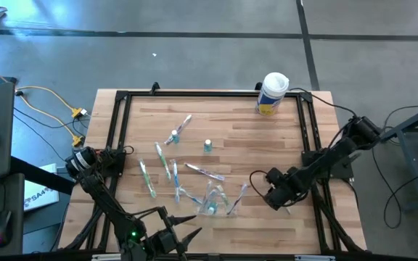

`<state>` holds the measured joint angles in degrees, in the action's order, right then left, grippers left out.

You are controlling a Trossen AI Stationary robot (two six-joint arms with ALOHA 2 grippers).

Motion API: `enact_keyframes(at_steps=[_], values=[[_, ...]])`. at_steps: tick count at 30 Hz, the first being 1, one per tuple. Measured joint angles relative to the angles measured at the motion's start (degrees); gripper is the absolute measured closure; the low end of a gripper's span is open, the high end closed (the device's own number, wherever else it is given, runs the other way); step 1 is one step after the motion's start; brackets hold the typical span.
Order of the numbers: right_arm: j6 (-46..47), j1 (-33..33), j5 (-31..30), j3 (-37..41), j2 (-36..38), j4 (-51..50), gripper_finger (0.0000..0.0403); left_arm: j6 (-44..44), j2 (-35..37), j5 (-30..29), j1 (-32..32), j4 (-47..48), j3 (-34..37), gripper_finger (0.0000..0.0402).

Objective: Pick & Place toothbrushing station
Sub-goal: Put the orange toothbrush into the transparent organizer

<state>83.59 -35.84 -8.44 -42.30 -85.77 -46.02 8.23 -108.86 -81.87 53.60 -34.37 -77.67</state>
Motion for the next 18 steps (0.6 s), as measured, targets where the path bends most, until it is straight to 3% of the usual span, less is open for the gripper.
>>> enact_keyframes(at_steps=[11,15,18], values=[[-1.35,1.49,1.20,-0.55,-6.55,0.49,0.0211,-0.04,0.00,0.15,-0.02,0.35,-0.02,0.0217],[-1.44,1.49,1.42,-0.57,-6.76,0.72,0.0241,-0.14,0.00,0.26,-0.02,1.16,-0.02,0.0217],[-1.37,1.49,0.73,-0.47,-6.49,0.63,0.0285,-1.02,0.00,0.26,-0.02,1.94,-0.02,0.0217]])
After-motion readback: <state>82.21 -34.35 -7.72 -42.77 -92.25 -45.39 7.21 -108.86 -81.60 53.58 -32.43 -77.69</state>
